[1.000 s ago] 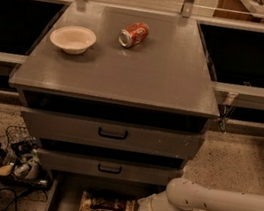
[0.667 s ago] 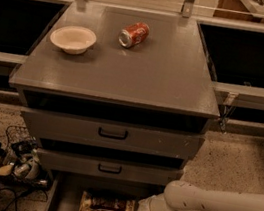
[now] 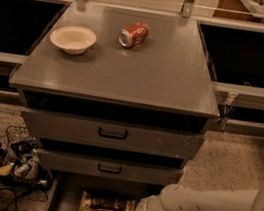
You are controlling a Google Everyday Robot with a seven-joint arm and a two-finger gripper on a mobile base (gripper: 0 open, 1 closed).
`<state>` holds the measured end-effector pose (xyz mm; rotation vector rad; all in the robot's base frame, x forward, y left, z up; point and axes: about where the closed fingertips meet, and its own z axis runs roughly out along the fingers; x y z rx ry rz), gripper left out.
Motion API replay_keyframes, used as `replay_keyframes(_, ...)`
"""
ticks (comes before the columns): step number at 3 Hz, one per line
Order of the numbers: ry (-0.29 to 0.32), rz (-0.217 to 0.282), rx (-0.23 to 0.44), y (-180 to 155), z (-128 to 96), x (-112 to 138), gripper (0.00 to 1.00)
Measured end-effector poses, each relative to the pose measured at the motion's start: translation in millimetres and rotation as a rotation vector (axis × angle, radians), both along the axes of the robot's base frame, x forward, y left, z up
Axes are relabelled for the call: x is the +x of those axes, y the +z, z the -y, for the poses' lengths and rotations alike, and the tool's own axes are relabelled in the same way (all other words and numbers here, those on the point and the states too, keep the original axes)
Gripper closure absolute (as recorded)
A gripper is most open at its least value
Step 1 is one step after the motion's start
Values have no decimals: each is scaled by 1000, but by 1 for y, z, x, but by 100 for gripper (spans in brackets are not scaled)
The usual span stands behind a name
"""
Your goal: Pick brown chip bag from bottom drawer and place on counter
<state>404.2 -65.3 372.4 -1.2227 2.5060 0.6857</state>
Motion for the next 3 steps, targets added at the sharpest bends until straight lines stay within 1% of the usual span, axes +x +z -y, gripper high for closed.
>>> replay_keyframes(1,-1,-1,-1,-1,0,0,0)
replay_keyframes(2,-8,-2,34,-14,-8,13,0)
replay_keyframes(3,-22,-7,99,-33,-29,40,0)
